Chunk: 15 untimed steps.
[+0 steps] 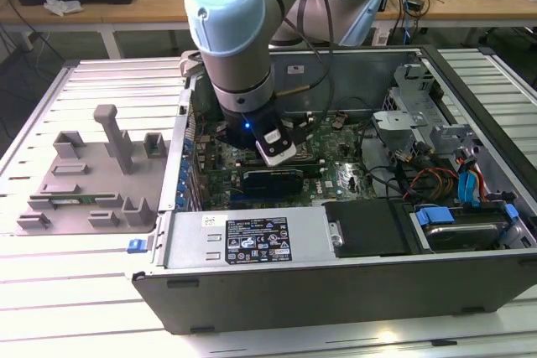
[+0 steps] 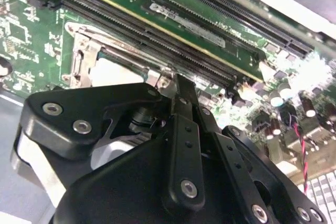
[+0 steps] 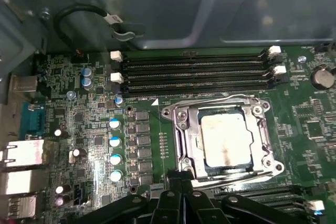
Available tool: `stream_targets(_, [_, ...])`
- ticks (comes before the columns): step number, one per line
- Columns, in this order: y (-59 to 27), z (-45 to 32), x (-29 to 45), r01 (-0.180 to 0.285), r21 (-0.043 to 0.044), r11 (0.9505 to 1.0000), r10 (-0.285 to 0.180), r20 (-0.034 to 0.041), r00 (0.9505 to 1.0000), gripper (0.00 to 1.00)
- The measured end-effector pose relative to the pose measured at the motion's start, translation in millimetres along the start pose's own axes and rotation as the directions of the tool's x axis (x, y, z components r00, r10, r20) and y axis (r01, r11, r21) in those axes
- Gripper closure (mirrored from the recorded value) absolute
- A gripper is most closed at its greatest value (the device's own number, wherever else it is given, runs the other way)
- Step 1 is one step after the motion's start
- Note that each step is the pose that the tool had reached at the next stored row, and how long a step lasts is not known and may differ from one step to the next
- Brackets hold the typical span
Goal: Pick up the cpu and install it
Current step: 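Install the second cpu locking lever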
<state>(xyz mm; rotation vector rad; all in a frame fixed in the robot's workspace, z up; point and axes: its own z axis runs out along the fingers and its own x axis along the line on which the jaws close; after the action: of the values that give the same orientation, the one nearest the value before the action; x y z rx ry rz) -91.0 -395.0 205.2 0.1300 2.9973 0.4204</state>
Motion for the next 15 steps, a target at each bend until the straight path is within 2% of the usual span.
stream_targets(2, [1.8,-4.3,-0.6,0.002,0.0228,0.9997,-0.002,0.0018,1.0000,0.89])
stream_targets(4, [2.7,-5.3,-0.9,0.006,0.0563,0.9984,-0.006,0.0041,1.0000,0.89])
stream_targets(6, [3.7,-6.4,-1.1,0.009,0.0939,0.9955,-0.010,0.0066,0.9999,0.89])
stream_targets(7, [4.5,-6.6,-1.1,0.011,0.1073,0.9942,-0.012,0.0075,0.9999,0.89])
stream_targets(8, [7.5,-5.8,-1.1,0.011,0.1163,0.9932,-0.012,0.0083,0.9999,0.89])
stream_targets(10, [12.6,-4.3,-1.7,0.010,0.1205,0.9927,-0.011,0.0088,0.9999,0.89])
stream_targets(12, [22.7,-1.1,-3.4,0.009,0.1268,0.9919,-0.011,0.0096,0.9999,0.89])
stream_targets(13, [28.2,0.8,-5.9,0.009,0.1303,0.9914,-0.011,0.0102,0.9999,0.89])
stream_targets(15, [32.7,3.1,-16.5,0.008,0.1382,0.9904,-0.009,0.0111,0.9999,0.89])
